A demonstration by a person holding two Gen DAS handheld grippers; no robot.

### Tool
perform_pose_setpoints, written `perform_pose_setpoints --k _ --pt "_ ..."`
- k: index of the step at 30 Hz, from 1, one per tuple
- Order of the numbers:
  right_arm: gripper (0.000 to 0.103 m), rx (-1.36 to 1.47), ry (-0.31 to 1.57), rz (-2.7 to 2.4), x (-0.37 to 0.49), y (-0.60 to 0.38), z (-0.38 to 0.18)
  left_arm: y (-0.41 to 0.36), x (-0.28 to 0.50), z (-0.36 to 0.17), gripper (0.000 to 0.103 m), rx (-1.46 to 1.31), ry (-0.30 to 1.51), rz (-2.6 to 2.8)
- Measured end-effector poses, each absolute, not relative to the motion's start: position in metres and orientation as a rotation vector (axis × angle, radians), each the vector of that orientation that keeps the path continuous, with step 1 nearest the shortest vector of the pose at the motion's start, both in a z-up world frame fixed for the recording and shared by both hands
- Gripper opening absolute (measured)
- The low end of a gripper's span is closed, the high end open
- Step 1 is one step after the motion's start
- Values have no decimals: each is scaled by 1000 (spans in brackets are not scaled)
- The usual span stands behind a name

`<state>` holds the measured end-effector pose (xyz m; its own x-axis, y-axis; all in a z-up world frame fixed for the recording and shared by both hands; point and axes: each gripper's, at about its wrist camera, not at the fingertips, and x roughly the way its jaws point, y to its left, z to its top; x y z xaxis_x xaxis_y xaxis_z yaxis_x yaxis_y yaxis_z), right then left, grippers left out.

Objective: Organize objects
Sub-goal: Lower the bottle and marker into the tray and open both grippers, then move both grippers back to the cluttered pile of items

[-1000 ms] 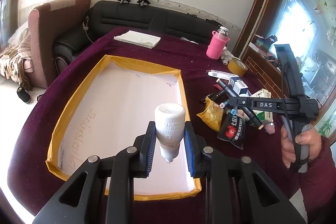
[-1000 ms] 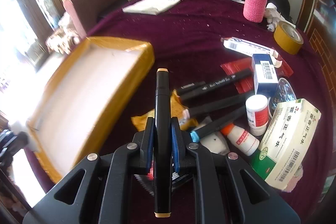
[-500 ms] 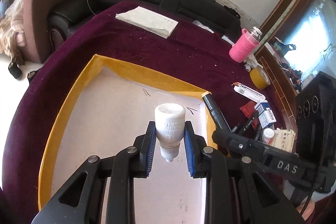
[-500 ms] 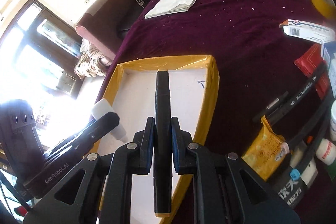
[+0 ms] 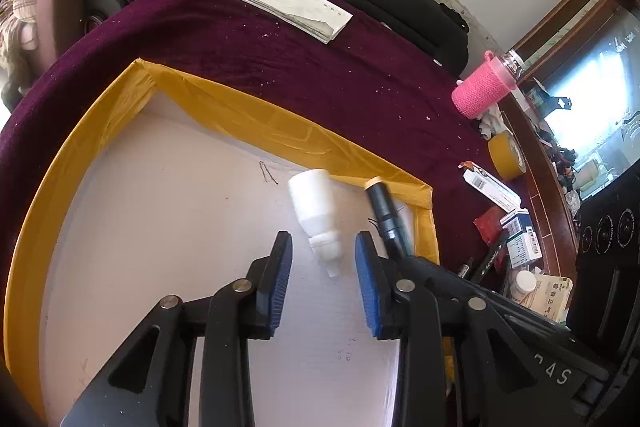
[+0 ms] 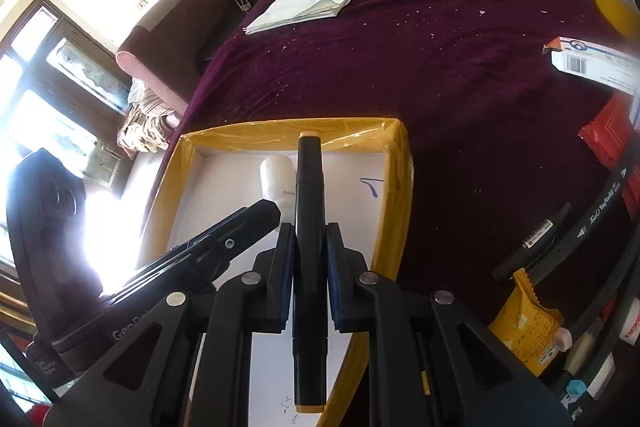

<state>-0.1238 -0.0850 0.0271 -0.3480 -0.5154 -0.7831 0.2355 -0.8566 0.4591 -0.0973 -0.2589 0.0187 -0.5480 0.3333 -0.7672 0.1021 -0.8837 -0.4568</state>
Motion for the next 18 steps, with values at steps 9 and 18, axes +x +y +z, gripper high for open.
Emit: perform_pose_setpoints --k 9,18 --pt "15 1366 -424 -2295 -114 -52 51 -261 -71 40 49 -1345 -663 2654" --pt "16 1214 -307 -2456 -61 -8 86 -228 -15 67 58 -1260 -436 2815"
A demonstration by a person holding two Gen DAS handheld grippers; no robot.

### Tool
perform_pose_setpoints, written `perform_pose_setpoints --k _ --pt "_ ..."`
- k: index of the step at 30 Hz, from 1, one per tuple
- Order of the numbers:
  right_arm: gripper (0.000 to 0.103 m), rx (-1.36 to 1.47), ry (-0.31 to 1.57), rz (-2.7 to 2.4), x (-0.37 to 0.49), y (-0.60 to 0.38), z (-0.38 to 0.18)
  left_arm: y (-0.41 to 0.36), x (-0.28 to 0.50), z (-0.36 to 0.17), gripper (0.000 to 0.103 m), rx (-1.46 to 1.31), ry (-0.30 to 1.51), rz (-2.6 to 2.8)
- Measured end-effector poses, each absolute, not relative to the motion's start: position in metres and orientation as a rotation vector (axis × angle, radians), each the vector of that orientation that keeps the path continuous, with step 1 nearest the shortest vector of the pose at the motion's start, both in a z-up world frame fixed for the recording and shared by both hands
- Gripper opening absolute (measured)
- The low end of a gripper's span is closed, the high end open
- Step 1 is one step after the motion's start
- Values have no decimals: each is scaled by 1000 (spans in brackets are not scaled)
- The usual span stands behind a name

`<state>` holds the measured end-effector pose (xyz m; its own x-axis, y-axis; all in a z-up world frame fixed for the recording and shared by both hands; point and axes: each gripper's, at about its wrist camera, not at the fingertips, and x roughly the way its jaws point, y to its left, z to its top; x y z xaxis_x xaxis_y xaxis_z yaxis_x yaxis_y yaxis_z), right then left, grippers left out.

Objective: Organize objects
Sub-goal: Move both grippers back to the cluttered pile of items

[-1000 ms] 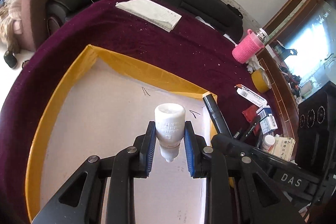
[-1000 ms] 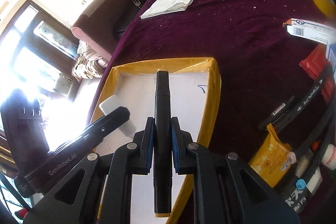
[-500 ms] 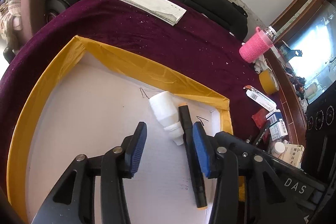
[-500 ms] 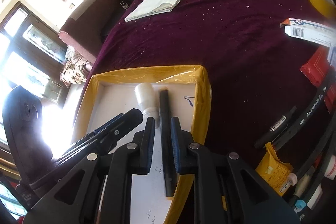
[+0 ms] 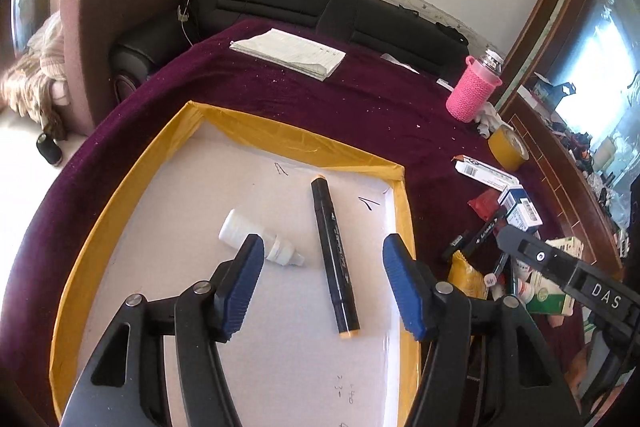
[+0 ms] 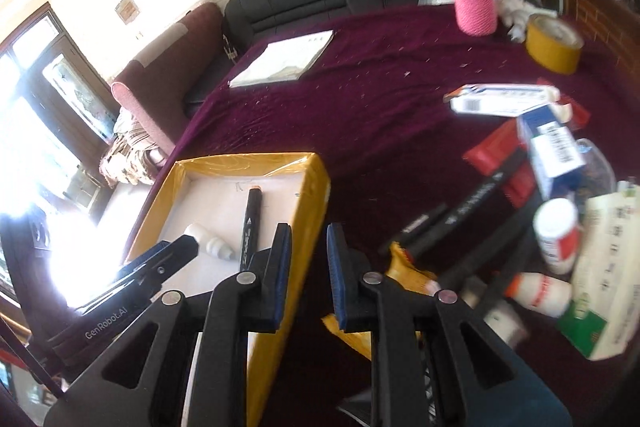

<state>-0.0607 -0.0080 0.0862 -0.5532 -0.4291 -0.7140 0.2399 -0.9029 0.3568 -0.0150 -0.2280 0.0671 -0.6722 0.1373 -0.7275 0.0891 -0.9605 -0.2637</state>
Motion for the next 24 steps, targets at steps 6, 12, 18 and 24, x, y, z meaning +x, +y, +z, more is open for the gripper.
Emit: perform_pose_setpoints --k 6,12,18,24 --pt "16 1000 -174 -2678 -13 35 122 -174 19 93 68 -1159 -83 2930" --pt "77 845 -157 -2872 21 87 139 -128 32 99 68 -1131 33 2881" --pt "77 950 -317 -2897 24 144 120 -96 36 97 68 -1154 114 2850" --pt "77 976 -399 -2932 28 186 103 -83 32 91 68 -1196 105 2818"
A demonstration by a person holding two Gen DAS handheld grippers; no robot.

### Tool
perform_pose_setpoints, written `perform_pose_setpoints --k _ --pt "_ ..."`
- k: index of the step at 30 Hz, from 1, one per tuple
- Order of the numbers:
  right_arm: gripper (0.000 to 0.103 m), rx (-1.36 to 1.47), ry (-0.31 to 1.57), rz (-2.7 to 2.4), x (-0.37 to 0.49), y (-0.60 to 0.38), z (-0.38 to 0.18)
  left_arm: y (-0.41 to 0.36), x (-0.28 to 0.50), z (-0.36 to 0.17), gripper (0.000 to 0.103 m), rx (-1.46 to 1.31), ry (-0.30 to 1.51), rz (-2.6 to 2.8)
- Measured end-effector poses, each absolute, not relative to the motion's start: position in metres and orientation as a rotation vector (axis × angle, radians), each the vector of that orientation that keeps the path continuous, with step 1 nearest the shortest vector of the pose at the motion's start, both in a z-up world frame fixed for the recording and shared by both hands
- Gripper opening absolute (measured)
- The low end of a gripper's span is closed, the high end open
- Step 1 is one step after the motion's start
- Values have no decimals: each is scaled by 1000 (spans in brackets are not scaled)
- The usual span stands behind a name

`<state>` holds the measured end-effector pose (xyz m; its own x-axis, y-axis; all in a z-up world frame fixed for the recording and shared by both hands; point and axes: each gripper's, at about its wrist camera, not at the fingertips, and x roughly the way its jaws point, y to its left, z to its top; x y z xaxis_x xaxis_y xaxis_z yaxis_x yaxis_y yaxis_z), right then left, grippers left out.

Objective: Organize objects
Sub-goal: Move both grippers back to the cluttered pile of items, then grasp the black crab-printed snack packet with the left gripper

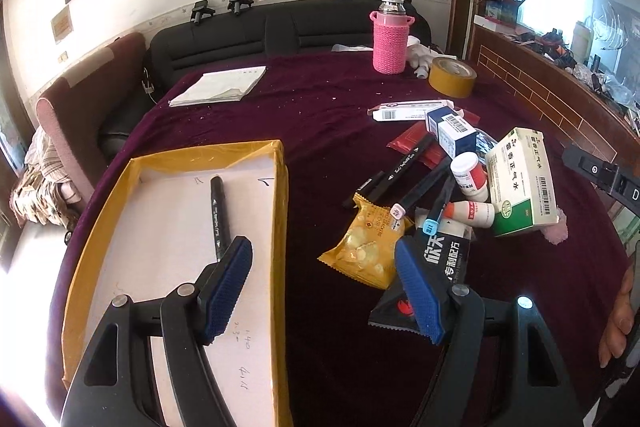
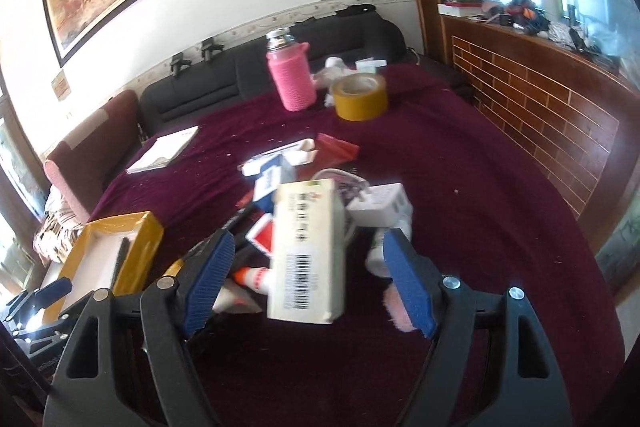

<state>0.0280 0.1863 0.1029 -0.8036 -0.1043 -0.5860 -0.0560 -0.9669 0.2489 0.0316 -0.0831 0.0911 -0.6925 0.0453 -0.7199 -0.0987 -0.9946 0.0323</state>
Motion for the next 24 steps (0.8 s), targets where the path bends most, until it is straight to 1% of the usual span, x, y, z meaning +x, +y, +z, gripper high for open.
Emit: perform_pose_setpoints --k 4,9,14,18,21,24 --pt "77 964 -441 -2979 25 209 92 -80 26 84 68 -1237 46 2773" --pt "77 995 -547 -2985 16 234 68 -69 14 67 68 -1295 90 2750" --pt "76 1014 -593 -2965 8 243 53 -53 7 49 68 -1353 103 2669" --pt "76 1015 -615 -2941 5 247 50 -39 8 42 68 -1318 114 2644" --pt "76 1019 -631 -2924 6 247 49 -30 9 39 79 -1295 192 2663" --pt "76 1021 -640 -2916 6 248 48 -25 10 39 81 -1268 238 2678"
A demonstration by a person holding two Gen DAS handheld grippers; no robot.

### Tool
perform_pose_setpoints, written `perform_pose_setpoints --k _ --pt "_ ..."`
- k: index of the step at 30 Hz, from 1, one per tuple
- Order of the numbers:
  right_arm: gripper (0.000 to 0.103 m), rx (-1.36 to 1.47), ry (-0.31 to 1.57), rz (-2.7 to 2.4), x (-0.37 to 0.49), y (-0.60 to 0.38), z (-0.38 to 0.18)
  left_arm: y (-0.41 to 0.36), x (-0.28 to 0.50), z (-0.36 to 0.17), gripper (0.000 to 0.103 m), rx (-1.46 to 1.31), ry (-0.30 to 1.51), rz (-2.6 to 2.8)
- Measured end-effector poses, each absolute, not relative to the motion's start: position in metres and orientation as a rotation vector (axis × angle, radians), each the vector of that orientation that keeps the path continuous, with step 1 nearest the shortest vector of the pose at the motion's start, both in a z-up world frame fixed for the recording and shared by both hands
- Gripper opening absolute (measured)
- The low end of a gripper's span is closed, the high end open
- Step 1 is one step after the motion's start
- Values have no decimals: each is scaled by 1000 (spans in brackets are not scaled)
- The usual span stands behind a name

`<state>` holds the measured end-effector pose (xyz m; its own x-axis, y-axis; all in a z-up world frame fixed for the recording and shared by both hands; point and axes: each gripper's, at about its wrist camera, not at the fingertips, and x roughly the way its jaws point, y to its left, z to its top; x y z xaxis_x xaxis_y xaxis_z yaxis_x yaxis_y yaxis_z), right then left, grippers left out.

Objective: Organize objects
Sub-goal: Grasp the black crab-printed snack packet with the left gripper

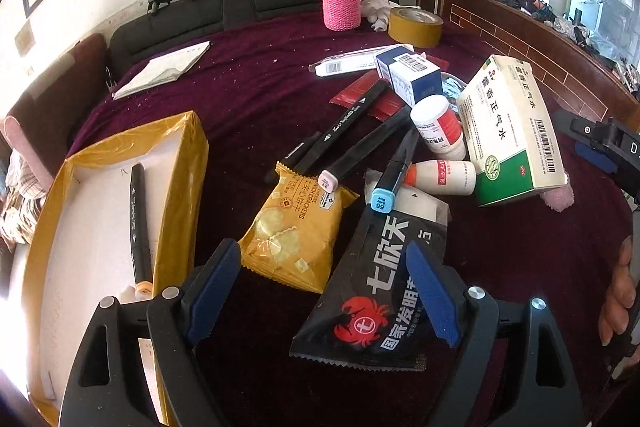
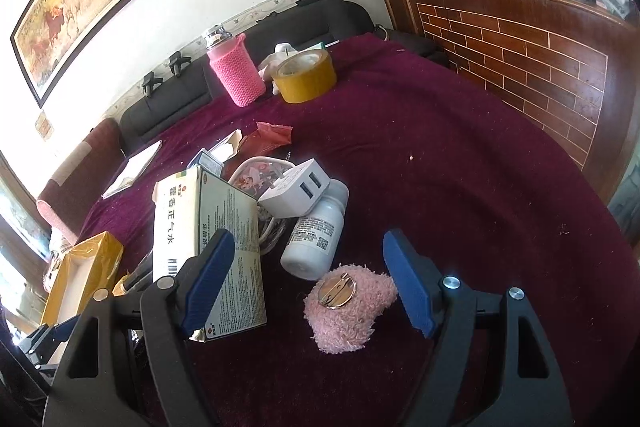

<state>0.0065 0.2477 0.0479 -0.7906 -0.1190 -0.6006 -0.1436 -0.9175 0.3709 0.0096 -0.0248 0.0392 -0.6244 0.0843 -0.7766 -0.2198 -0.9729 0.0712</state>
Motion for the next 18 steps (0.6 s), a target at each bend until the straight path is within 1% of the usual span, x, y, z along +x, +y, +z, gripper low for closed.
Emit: perform_pose_setpoints --k 3,8,9,11,12,18 --pt "76 -1017 635 2890 6 247 47 -20 9 37 85 -1263 251 2639" --pt "76 -1019 606 2886 6 243 46 -2 11 30 85 -1238 296 2573" --pt "76 -1015 590 2885 6 242 46 5 12 25 83 -1251 329 2549" --pt "76 -1010 573 2884 6 241 46 13 14 17 54 -1270 358 2507" --pt "76 -1007 559 2882 7 240 46 14 15 13 43 -1289 346 2477" --pt "76 -1029 524 2866 4 238 42 -12 31 39 42 -1208 124 2496"
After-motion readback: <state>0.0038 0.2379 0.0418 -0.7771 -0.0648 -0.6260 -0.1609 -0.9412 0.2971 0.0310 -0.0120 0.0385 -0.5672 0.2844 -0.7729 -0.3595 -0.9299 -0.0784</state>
